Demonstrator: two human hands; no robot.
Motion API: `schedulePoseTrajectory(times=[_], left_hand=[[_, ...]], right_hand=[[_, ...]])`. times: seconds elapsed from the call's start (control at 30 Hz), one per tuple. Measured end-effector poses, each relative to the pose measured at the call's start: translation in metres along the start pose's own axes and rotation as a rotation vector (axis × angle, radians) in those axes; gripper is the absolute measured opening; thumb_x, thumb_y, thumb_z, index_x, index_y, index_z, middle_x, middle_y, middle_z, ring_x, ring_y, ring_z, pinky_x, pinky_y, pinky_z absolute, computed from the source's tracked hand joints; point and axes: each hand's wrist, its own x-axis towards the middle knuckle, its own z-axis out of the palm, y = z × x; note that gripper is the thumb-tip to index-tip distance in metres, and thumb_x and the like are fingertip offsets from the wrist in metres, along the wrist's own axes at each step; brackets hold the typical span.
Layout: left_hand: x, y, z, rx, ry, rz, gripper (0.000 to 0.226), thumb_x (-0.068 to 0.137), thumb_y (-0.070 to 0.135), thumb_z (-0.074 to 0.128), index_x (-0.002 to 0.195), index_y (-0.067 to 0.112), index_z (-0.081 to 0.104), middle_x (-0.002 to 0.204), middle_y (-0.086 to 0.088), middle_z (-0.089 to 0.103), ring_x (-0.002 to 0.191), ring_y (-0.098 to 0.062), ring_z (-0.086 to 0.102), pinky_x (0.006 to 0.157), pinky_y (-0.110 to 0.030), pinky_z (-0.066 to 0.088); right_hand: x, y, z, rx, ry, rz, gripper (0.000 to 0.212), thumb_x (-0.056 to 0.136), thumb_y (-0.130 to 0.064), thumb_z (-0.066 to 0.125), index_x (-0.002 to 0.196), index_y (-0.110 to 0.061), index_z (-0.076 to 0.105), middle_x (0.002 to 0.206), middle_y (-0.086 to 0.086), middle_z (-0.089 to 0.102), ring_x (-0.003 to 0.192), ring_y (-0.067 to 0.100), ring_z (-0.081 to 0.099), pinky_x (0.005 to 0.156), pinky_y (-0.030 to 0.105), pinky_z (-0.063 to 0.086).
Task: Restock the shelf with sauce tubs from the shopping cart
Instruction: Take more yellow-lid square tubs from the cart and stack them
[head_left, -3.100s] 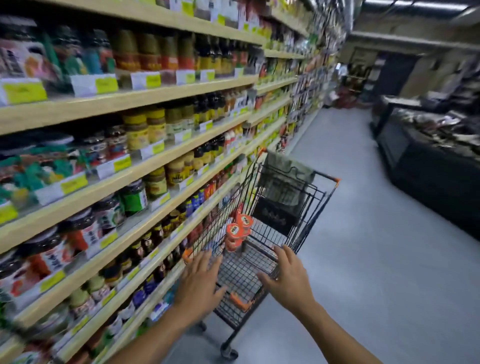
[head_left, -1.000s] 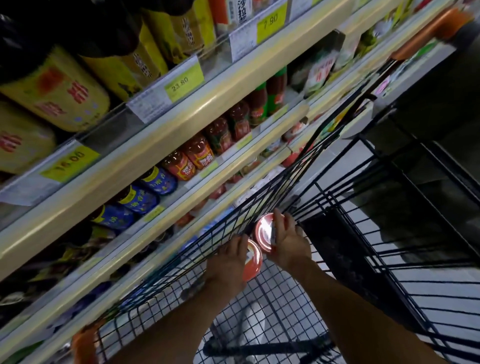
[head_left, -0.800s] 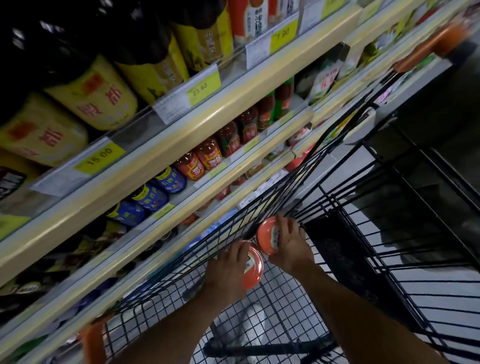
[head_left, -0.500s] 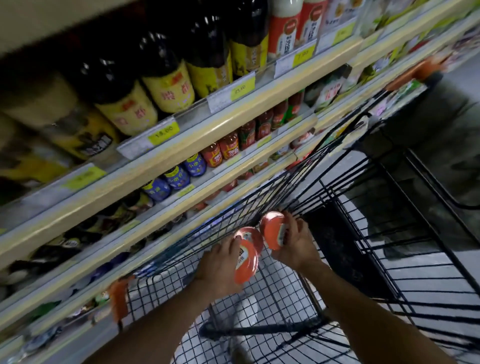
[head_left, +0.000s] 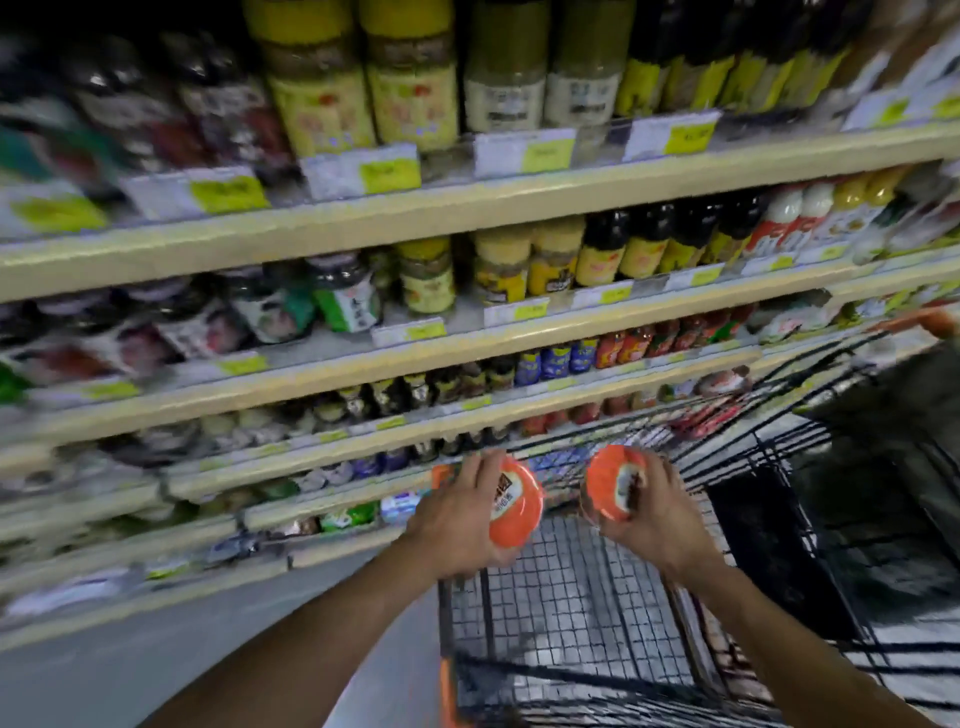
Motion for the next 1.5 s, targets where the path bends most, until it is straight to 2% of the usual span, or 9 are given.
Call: schedulePoseTrajectory(times=[0.13,0.23,0.4,0.63,0.8,0.97,1.2,1.37,1.5], left_hand=[[-0.092,-0.045,-0.046,-0.036,0.186,-0.053,0.119,0.067,0.065,0.078,0.157,0.026,0.010,0.149,0.002,0.022,0.133,-0.025,0.044,0.096,-0.041,0.054],[-0.173,-0.081,-0.079,-0.028,0.280,-0.149,0.116,0.068,0.063,0.077,0.155,0.027,0.010,0.148,0.002,0.024,0.126,-0.024,0.049,0.091,-0.037,0.053],[-0.322,-0.148,-0.124,-0.030,0.461,-0.362,0.114,0.063,0.072,0.071,0.153,0.027,0.016,0.142,0.003,0.031,0.123,-0.025,0.054,0.088,-0.042,0.056],[-0.521,-0.217,-0.173,-0.011,0.640,-0.649,0.113,0.065,0.071,0.073,0.153,0.026,0.019,0.139,0.003,0.033,0.119,-0.025,0.056,0.089,-0.040,0.054],[-0.632,-0.245,-0.184,-0.025,0.817,-0.816,0.107,0.061,0.072,0.073,0.147,0.027,0.027,0.134,0.006,0.038,0.115,-0.021,0.057,0.085,-0.039,0.056],[-0.720,-0.261,-0.188,-0.045,0.933,-0.977,0.108,0.063,0.079,0.072,0.148,0.032,0.025,0.136,0.009,0.037,0.111,-0.016,0.056,0.083,-0.036,0.055],[-0.811,-0.312,-0.196,-0.024,1.029,-1.148,0.110,0.060,0.077,0.074,0.149,0.030,0.028,0.138,0.008,0.041,0.112,-0.018,0.057,0.084,-0.037,0.057],[-0.856,-0.374,-0.219,-0.008,1.057,-1.206,0.110,0.063,0.076,0.075,0.149,0.033,0.024,0.136,0.011,0.040,0.104,-0.014,0.058,0.080,-0.033,0.057],[-0.888,-0.436,-0.252,0.013,1.042,-1.233,0.111,0.064,0.078,0.074,0.151,0.034,0.021,0.136,0.012,0.038,0.104,-0.011,0.054,0.076,-0.026,0.056]], right_hand=[[-0.040,-0.094,0.003,0.039,-0.010,-0.114,0.118,0.063,-0.049,0.089,0.156,-0.030,0.019,0.152,0.010,0.028,0.134,0.037,0.042,0.101,0.053,0.050],[-0.071,-0.166,0.015,0.012,-0.056,-0.232,0.115,0.068,-0.048,0.088,0.157,-0.032,0.017,0.156,0.009,0.023,0.139,0.038,0.037,0.105,0.052,0.046],[-0.132,-0.287,0.050,0.035,-0.095,-0.438,0.114,0.068,-0.049,0.087,0.157,-0.032,0.017,0.157,0.001,0.021,0.140,0.028,0.038,0.113,0.044,0.039],[-0.211,-0.447,0.107,0.084,-0.188,-0.713,0.113,0.064,-0.055,0.086,0.154,-0.040,0.020,0.153,-0.003,0.028,0.131,0.023,0.044,0.101,0.035,0.043],[-0.250,-0.541,0.151,0.121,-0.315,-0.913,0.099,0.056,-0.054,0.089,0.137,-0.051,0.032,0.137,-0.004,0.045,0.117,0.019,0.056,0.094,0.042,0.054],[-0.287,-0.631,0.197,0.151,-0.395,-1.068,0.083,0.053,-0.059,0.086,0.119,-0.061,0.036,0.131,-0.005,0.047,0.112,0.019,0.057,0.092,0.047,0.054],[-0.321,-0.749,0.275,0.159,-0.491,-1.141,0.077,0.062,-0.033,0.095,0.114,-0.052,0.041,0.127,0.000,0.048,0.105,0.023,0.059,0.081,0.044,0.059],[-0.332,-0.833,0.339,0.173,-0.505,-1.211,0.077,0.064,-0.032,0.094,0.117,-0.046,0.040,0.127,-0.002,0.048,0.105,0.019,0.055,0.071,0.030,0.050],[-0.336,-0.910,0.386,0.223,-0.524,-1.220,0.078,0.063,-0.030,0.095,0.117,-0.044,0.040,0.126,-0.001,0.050,0.103,0.017,0.056,0.074,0.032,0.052]])
